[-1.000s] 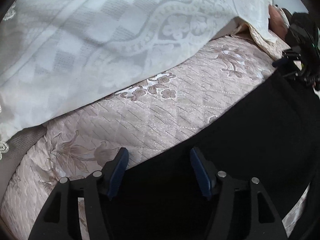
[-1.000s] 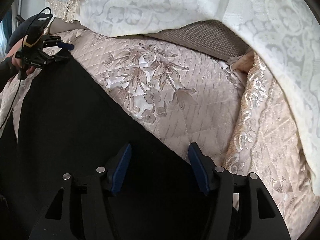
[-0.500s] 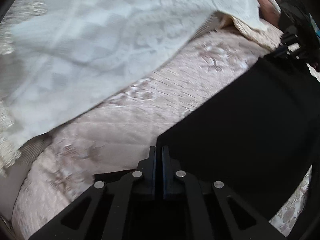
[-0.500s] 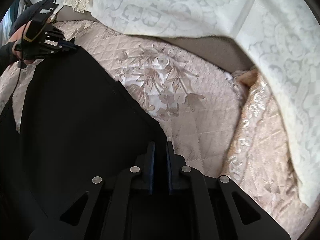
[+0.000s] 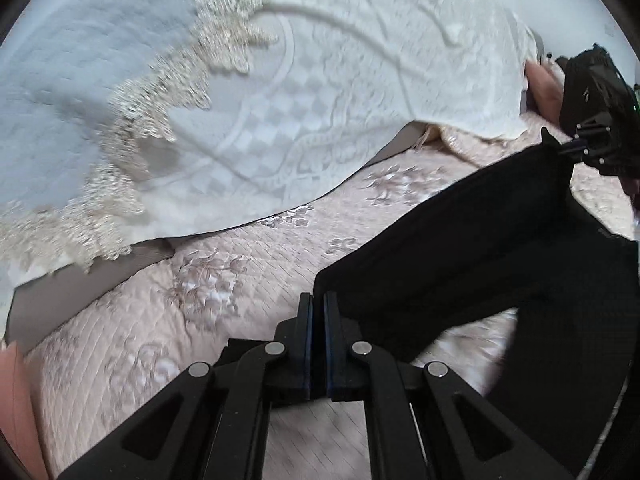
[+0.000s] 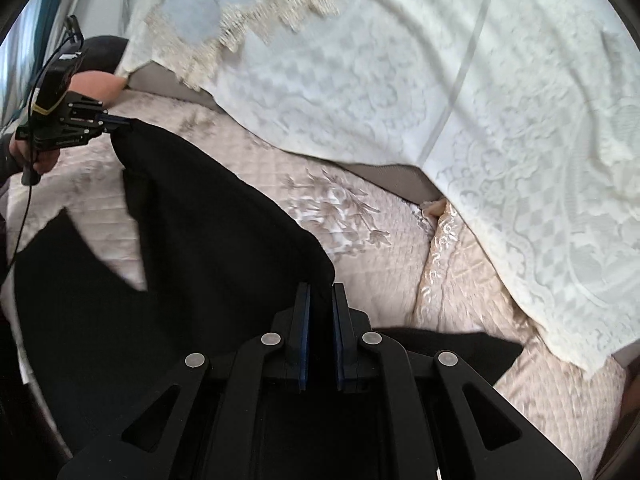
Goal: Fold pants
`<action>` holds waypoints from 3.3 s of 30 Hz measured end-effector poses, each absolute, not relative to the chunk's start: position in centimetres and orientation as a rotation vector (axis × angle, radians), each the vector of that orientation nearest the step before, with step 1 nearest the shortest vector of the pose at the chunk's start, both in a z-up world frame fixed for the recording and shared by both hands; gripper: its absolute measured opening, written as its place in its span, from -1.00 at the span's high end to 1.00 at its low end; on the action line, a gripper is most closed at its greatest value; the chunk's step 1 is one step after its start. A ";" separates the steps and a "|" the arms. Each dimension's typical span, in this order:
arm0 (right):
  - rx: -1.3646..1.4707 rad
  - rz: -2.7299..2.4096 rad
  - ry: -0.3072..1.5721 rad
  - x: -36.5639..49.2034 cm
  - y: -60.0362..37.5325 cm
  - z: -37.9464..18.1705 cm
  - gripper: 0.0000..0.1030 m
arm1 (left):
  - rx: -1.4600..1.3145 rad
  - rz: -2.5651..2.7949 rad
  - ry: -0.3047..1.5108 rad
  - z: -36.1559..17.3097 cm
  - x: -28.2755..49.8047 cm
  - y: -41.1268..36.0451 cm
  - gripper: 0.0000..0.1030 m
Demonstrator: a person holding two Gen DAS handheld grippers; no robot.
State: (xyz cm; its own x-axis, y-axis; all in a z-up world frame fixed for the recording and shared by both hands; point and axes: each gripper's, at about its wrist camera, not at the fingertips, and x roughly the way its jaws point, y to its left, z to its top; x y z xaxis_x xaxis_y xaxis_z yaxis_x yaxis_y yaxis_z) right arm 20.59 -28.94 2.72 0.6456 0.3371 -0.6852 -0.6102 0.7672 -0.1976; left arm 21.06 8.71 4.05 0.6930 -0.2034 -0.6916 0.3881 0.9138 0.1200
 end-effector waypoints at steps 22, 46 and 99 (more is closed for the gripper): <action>-0.180 0.484 0.922 2.3 -34.1 -7.3 0.73 | -0.002 -0.325 0.946 -3.2 -0.4 8.0 0.77; -0.074 0.566 0.822 -0.6 -27.0 -5.0 0.27 | -0.798 -0.132 0.894 -5.2 -4.0 16.9 0.03; 0.736 -0.289 0.811 3.0 -49.2 -8.0 0.13 | -0.570 -0.020 0.840 -2.9 -0.7 17.3 0.92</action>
